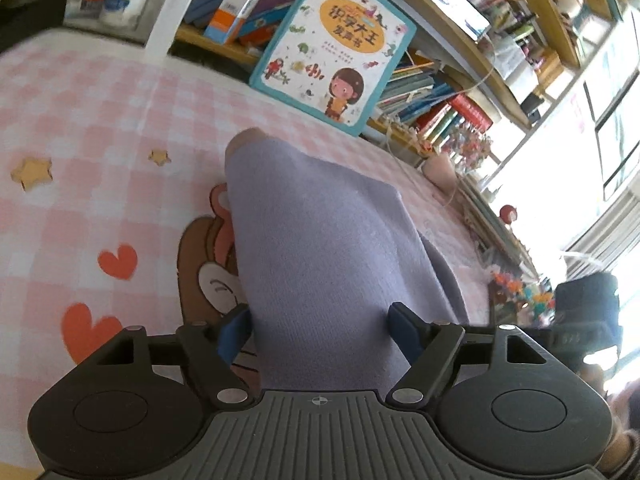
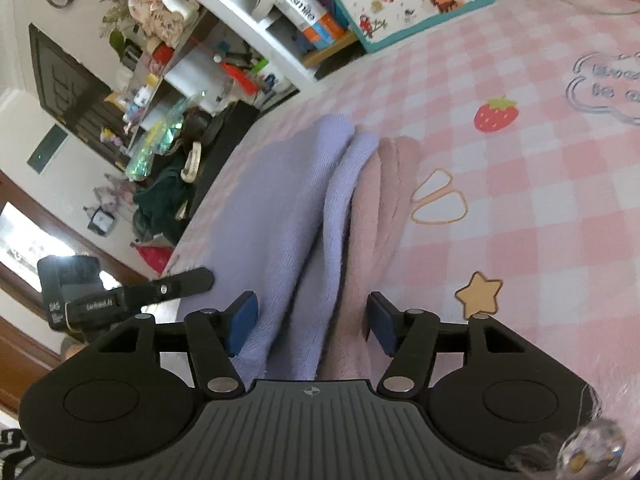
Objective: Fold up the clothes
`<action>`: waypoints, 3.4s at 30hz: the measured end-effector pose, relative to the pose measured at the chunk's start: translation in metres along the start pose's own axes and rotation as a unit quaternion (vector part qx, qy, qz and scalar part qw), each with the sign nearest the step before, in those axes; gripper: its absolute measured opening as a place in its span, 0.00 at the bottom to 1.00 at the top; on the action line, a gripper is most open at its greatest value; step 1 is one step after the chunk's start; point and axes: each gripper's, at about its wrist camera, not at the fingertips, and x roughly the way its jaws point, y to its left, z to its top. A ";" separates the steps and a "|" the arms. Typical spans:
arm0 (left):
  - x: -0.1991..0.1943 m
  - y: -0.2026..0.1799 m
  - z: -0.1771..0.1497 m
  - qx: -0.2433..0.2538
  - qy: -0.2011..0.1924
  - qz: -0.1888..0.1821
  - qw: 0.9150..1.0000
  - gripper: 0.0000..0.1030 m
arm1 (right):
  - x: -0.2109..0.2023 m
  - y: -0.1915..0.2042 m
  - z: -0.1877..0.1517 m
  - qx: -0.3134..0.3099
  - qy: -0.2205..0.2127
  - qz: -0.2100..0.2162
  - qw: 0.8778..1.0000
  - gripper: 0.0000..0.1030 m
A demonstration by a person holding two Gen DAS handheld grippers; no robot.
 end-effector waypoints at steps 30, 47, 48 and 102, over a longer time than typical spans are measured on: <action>-0.009 0.004 -0.018 -0.024 -0.019 -0.020 0.999 0.76 | -0.010 -0.007 -0.016 0.011 -0.002 0.023 1.000 0.56; -0.010 -0.002 -0.016 -0.005 -0.017 0.004 1.000 0.78 | -0.012 0.000 -0.021 -0.008 -0.028 -0.012 1.000 0.57; -0.010 -0.002 -0.016 -0.007 -0.017 0.003 1.000 0.78 | -0.011 0.000 -0.020 -0.003 -0.029 -0.009 1.000 0.58; 0.127 0.034 0.179 0.050 -0.118 0.051 0.990 0.60 | 0.105 -0.034 0.194 -0.138 -0.128 -0.068 0.980 0.30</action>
